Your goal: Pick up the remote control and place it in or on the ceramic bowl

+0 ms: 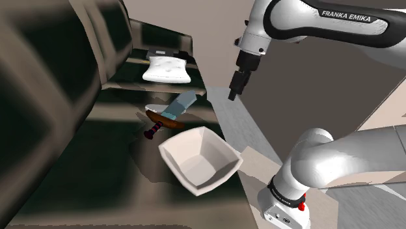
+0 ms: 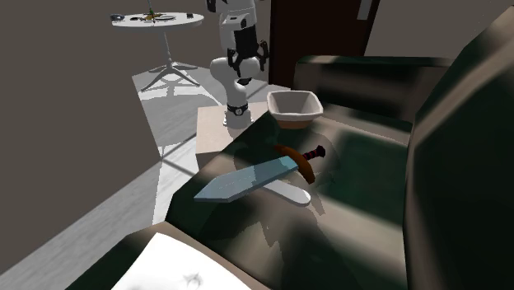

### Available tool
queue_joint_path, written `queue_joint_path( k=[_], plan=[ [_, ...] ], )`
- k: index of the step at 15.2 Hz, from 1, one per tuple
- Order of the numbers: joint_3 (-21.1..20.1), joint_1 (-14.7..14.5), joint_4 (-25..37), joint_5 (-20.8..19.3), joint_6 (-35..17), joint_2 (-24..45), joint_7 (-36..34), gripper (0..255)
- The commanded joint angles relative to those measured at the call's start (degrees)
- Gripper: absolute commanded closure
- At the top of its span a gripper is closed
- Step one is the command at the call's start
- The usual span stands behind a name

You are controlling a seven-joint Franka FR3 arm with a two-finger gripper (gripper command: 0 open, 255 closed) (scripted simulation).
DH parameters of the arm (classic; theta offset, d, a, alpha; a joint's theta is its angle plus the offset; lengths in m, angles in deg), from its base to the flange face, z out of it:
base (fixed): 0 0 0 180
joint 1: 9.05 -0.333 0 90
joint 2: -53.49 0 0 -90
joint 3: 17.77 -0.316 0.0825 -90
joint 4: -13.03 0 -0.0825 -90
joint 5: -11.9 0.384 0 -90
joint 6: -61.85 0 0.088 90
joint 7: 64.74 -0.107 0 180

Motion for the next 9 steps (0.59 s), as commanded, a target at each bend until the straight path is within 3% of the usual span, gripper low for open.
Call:
queue_joint_path(
  k=[1,9],
  plan=[
    [0.0,0.0,0.0,0.0,0.0,0.0,0.0,0],
    [1.3,-1.6,4.9,-2.0,-11.8,17.0,8.1,0]
  ],
)
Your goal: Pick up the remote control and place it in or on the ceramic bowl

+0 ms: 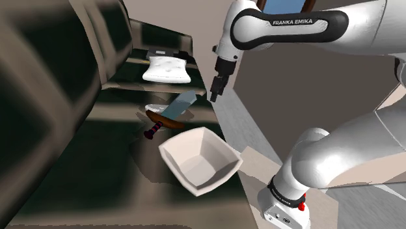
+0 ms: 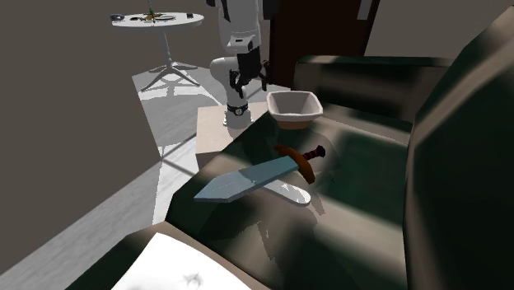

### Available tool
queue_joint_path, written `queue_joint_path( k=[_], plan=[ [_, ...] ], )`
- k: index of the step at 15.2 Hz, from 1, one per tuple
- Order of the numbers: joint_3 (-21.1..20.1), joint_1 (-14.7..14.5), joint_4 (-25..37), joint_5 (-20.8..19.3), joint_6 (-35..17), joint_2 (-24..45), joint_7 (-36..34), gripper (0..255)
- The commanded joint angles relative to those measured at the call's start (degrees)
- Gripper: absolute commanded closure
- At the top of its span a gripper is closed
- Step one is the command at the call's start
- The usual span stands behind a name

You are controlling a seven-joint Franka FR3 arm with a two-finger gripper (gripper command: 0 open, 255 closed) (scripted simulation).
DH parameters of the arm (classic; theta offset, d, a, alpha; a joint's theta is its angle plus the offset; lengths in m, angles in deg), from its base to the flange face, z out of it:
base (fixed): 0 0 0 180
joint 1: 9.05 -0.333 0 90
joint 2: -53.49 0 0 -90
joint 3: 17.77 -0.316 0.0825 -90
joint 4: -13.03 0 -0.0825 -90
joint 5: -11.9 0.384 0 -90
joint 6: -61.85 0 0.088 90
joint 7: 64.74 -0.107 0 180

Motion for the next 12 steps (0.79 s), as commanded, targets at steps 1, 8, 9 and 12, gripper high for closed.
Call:
queue_joint_path(
  k=[1,8,9,12],
  plan=[
    [0.3,-0.3,2.0,-0.5,-2.2,4.2,2.1,0],
    [0.6,-1.5,10.8,-1.4,-8.9,19.8,8.1,0],
    [0.6,-1.6,12.4,-1.6,-9.6,22.1,8.9,0],
    [0.4,-1.9,17.4,-2.0,-11.3,28.8,11.1,0]
  ],
)
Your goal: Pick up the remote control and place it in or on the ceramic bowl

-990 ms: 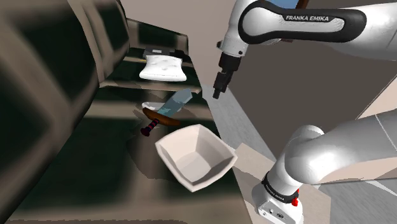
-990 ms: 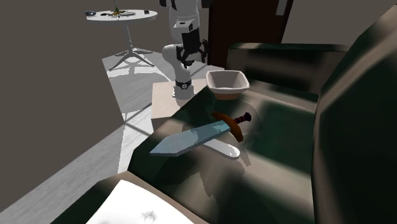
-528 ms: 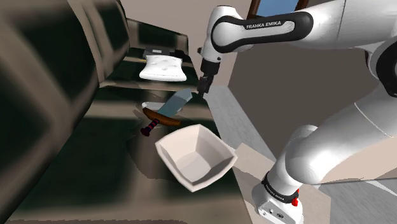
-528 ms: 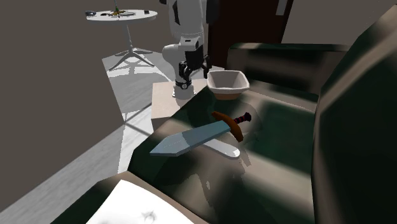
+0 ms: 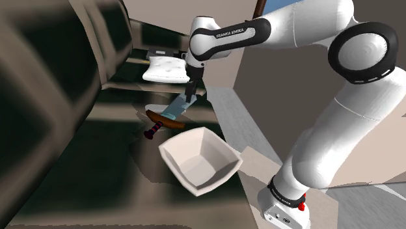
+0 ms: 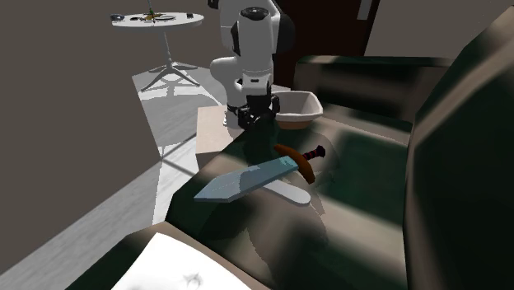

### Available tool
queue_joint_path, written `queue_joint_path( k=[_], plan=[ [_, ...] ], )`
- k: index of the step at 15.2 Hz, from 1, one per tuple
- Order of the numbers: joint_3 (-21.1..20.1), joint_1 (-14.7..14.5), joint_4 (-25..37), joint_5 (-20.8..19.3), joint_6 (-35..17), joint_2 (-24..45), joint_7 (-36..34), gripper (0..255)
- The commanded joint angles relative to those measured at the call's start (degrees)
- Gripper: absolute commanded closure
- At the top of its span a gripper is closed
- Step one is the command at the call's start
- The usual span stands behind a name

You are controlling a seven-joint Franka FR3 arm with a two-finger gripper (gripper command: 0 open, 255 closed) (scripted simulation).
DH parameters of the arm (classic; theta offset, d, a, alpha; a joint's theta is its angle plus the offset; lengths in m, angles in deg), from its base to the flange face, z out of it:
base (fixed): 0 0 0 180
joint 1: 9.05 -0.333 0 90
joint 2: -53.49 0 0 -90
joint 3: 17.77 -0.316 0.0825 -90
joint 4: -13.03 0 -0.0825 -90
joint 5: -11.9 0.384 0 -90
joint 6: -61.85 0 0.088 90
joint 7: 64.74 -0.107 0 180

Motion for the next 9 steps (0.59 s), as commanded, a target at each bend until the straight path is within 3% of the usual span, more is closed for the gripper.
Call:
queue_joint_path(
  k=[1,9],
  plan=[
    [-0.4,-0.4,3.5,-0.2,-1.3,4.8,1.2,0],
    [-1.4,-1.2,21.1,-1.9,-2.2,23.0,6.0,0]
  ],
)
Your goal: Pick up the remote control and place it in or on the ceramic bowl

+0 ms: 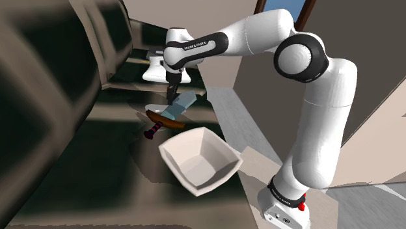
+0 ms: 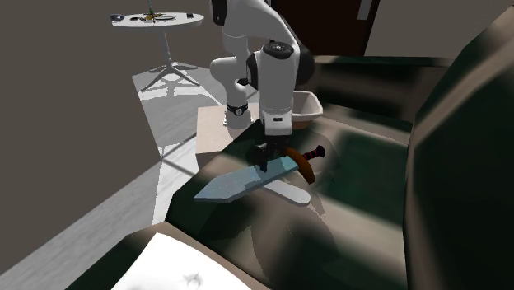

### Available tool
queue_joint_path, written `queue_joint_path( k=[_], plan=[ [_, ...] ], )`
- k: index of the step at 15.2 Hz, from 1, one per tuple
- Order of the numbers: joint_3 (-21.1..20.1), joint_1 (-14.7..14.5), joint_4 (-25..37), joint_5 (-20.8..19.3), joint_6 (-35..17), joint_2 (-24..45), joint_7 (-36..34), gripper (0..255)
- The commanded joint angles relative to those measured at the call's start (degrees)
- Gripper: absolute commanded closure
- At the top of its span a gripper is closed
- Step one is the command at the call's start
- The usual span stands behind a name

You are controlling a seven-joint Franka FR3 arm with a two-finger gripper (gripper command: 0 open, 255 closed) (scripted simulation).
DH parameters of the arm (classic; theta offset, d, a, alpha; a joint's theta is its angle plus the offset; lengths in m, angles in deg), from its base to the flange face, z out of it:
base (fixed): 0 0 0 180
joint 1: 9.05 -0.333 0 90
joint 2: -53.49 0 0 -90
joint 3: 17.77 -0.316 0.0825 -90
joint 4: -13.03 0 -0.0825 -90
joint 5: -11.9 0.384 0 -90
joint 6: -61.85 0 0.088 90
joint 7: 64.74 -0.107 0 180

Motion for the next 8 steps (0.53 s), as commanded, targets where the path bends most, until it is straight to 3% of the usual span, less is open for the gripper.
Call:
queue_joint_path(
  k=[1,4,8],
  plan=[
    [-0.4,-0.4,5.1,-0.6,0.4,4.7,0.9,0],
    [-0.7,-0.7,11.7,-1.2,1.3,10.3,2.1,0],
    [-0.7,-0.7,10.2,-1.2,-1.3,11.4,2.1,0]
  ],
)
